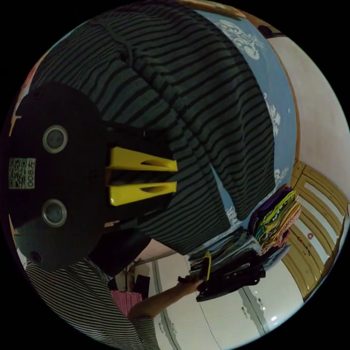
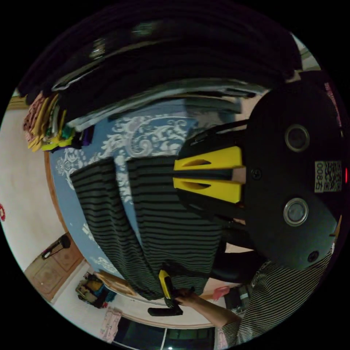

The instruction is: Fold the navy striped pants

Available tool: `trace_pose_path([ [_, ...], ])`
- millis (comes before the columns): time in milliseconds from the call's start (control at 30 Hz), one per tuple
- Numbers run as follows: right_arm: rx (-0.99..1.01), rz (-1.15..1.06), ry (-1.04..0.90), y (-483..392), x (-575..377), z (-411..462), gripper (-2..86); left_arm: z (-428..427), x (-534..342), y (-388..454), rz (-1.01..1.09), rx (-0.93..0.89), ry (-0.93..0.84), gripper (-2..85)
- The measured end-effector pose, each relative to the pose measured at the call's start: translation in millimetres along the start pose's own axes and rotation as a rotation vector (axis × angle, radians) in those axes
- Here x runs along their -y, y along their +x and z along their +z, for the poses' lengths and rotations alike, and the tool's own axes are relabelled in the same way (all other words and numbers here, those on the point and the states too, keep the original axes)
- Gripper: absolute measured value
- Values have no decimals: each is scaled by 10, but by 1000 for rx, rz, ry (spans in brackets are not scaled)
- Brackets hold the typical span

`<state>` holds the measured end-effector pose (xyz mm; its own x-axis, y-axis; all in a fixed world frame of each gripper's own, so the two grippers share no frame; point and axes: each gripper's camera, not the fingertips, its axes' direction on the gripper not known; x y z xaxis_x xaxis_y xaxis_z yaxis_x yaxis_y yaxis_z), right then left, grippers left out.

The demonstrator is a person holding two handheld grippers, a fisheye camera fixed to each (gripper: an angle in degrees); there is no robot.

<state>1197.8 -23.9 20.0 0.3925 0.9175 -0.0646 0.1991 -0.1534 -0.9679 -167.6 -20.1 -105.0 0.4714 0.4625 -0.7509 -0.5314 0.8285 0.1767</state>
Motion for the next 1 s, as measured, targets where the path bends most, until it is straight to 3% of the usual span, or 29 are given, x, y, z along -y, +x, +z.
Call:
trace_pose_path([
  [200,32,140,-114,13,-613,428,56,310,-207,-41,-65,92,-118,28],
  [367,-26,59,-162,-215,-607,579,23,306,-342,-45,-51,123,-189,11],
  [600,-27,36,-158,-443,-665,537,3,-99,-839,33,-49,131,-22,2],
  [667,-228,51,-130,-512,-700,469,1,-173,-992,29,-45,143,2,2],
  [700,-233,50,-115,-523,-708,456,1,-175,-1096,9,-43,152,-5,1],
  [800,-45,89,-102,-600,-716,512,0,-48,-1377,-101,-53,211,-109,1],
  [867,-42,9,-112,-944,-697,603,1,5,-1570,-169,-64,243,-179,1],
  [1000,-135,-163,-115,-1581,-670,738,1,-309,-2087,-229,-59,265,-79,1],
])
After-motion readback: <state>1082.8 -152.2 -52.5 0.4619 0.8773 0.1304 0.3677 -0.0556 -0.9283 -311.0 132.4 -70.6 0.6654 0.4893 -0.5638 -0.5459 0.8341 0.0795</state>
